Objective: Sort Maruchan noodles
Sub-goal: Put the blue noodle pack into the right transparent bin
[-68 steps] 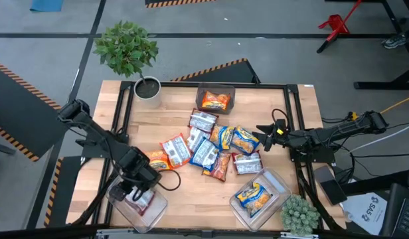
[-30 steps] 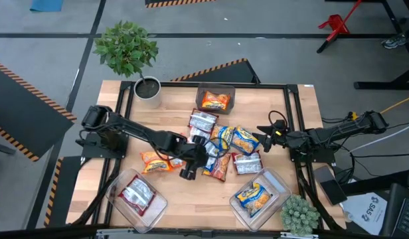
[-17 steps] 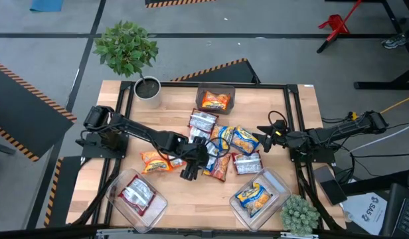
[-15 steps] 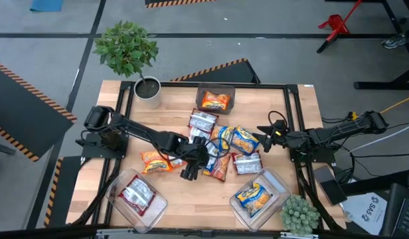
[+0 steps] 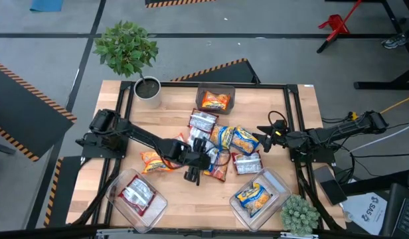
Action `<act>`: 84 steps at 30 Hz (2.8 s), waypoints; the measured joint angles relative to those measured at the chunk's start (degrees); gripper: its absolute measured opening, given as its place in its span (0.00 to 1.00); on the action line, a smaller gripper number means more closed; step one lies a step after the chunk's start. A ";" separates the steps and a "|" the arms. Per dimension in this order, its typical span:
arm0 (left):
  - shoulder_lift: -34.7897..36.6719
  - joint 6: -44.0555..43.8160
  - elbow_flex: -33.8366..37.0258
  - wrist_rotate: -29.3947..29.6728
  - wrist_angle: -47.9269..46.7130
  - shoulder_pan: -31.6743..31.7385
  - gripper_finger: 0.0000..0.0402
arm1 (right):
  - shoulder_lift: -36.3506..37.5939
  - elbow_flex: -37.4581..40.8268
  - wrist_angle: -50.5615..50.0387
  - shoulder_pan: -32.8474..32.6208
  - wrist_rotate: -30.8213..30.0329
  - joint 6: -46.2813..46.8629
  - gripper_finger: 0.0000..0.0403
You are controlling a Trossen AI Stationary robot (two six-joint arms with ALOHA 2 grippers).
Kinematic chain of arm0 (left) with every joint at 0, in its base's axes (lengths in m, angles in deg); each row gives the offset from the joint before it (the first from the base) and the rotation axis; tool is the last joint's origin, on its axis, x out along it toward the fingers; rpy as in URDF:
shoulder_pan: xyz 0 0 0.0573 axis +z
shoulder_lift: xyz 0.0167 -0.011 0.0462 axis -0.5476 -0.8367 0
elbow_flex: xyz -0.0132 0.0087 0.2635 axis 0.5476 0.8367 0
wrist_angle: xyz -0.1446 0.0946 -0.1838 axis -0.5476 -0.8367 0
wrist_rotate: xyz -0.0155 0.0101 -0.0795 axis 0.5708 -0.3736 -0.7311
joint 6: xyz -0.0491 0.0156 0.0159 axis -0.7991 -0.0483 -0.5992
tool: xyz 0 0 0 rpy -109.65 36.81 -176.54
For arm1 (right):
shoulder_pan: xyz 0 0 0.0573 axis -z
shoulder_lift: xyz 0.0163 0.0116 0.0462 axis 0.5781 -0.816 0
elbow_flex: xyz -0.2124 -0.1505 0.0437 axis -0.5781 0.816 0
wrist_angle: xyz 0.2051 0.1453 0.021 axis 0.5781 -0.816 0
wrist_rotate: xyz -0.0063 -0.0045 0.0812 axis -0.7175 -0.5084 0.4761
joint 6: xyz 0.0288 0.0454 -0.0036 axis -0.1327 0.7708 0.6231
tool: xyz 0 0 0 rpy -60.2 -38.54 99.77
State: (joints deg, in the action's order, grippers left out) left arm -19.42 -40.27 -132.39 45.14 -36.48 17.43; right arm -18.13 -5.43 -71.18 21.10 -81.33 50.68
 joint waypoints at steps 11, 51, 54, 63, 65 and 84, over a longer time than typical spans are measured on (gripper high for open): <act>-6.38 -0.65 -0.09 12.36 1.08 -3.76 0.63 | -0.02 0.00 -1.03 0.00 0.03 0.11 0.70; -8.49 -17.61 -18.16 16.93 -20.83 -5.73 0.00 | -0.01 0.00 -1.16 0.00 4.13 0.70 0.70; -8.49 -16.31 -22.45 18.16 -22.82 -6.23 0.00 | -0.02 0.00 -1.20 0.00 4.11 0.70 0.70; -8.39 -11.54 -32.76 19.32 -21.97 -6.09 0.00 | -0.02 0.00 -1.26 0.00 4.03 0.70 0.70; -8.37 -9.63 -34.53 19.88 -20.58 -6.25 0.00 | 0.00 0.00 -1.27 -0.01 4.00 0.70 0.70; -9.39 -3.96 -37.55 23.26 3.97 -8.65 0.00 | -0.01 0.00 -3.04 -0.01 1.92 0.70 0.70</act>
State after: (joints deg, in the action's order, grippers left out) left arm -28.80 -44.23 -169.94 68.40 -32.50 8.78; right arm -18.14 -5.43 -74.23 21.09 -79.41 51.38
